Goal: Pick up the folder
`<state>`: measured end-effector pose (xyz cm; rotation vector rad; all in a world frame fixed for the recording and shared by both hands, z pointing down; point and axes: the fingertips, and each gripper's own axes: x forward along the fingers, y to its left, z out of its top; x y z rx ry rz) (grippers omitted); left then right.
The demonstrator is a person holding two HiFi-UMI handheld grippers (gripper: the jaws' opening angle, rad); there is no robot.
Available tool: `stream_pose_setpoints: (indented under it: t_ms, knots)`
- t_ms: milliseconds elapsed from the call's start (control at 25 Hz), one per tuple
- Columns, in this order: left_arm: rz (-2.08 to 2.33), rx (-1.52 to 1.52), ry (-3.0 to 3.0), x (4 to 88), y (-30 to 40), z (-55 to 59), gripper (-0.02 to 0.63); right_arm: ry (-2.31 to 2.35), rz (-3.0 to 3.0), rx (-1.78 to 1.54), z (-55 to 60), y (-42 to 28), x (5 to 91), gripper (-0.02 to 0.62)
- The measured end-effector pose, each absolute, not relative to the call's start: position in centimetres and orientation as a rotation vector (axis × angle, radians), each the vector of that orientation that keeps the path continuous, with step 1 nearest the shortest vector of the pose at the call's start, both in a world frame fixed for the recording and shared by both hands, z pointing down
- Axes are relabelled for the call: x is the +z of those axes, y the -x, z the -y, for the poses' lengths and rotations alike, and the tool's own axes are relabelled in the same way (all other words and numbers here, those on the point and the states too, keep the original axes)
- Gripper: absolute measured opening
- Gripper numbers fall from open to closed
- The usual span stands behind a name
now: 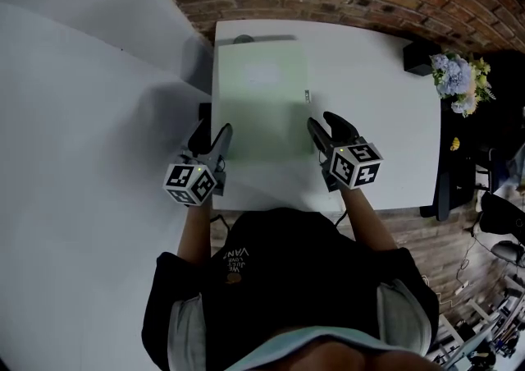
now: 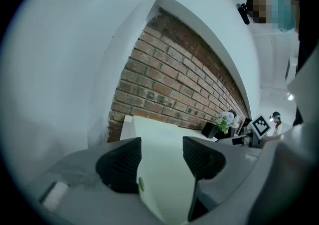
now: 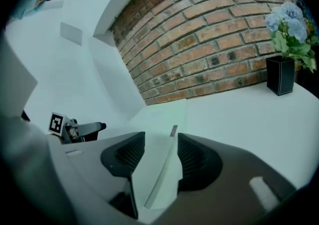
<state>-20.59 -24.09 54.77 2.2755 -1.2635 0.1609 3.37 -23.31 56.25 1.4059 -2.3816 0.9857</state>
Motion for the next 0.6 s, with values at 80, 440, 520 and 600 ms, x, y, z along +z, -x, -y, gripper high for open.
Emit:
stream_pose_setpoints:
  t_ms: [80,440,520,600]
  knots:
    - [1.258,0.194,-2.257,55.4,20.8,24.4,0.267,-1.378,2.371,1.044,23.5,-3.0,56.9,0.24]
    - [1.157,0.238,-2.187,57.7,20.1,25.6,0.393,-1.308,2.32,1.156,24.8,-2.3,58.8,0.37]
    - [1.11,0.238,-2.145,58.4,19.7,25.6,0.423,-1.294,2.309,1.198,25.0,-2.1,59.2,0.39]
    - [1.058,0.227,-2.091,59.0,19.3,25.6,0.439,-1.279,2.299,1.242,25.3,-1.8,59.6,0.4]
